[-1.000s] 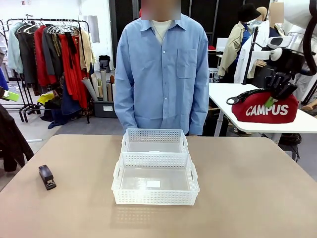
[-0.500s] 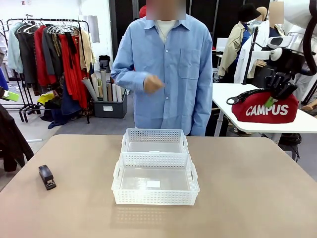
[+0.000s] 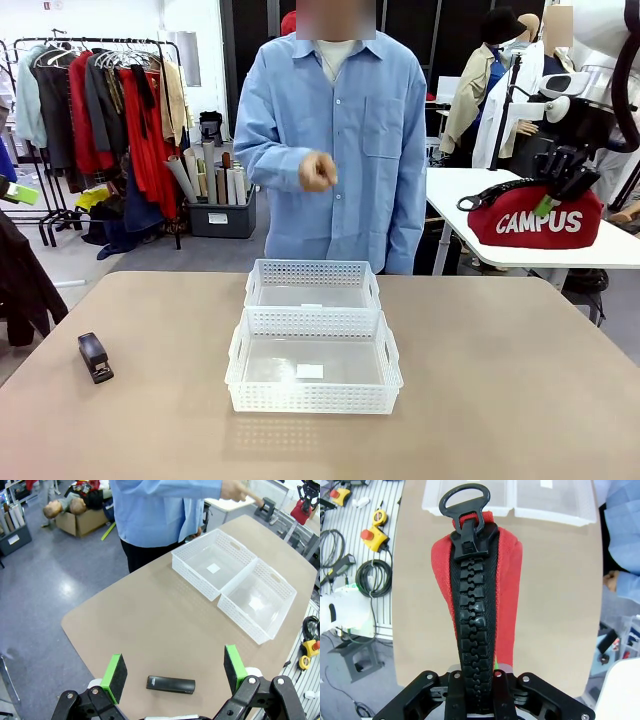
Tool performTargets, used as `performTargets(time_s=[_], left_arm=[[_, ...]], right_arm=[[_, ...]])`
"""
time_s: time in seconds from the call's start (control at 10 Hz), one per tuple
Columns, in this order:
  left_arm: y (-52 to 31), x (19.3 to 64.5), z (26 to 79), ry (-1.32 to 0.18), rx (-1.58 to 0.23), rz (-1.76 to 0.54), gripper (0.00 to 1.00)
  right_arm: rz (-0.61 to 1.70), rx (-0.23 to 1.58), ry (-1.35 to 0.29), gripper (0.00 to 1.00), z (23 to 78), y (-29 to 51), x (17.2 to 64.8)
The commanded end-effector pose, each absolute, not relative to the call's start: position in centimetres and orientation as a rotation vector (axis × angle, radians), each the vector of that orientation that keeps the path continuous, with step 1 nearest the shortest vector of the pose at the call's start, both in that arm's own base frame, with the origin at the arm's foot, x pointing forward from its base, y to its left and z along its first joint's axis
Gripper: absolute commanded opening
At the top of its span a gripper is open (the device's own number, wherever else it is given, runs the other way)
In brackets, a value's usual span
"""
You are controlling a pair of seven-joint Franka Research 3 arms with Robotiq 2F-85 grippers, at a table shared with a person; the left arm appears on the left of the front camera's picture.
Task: Distribute items into two baskets.
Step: Move the picked Pencil pouch towards the Organizing basket indicated by the person, stopping as directed.
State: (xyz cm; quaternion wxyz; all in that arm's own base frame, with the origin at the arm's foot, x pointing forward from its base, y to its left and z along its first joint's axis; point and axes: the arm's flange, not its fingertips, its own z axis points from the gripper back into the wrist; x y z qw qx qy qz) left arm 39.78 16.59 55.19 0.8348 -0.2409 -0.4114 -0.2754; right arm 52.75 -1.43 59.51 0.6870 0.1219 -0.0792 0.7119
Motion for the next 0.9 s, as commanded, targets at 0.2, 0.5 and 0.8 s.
performTargets(time_s=[0.2, 0.5, 0.8], left_arm=[[16.61, 39.74, 55.2, -0.889, -0.524, -0.588, 1.0], [16.61, 39.74, 55.2, -0.889, -0.524, -0.588, 1.0], [16.61, 39.74, 55.2, -0.889, -0.524, -0.588, 1.0]], right_arm=[[1.594, 0.261, -0.198, 0.0, 59.88, -1.34, 52.73], [1.594, 0.261, -0.198, 0.0, 59.88, -1.34, 52.73], [1.594, 0.261, -0.198, 0.0, 59.88, -1.34, 52.73]])
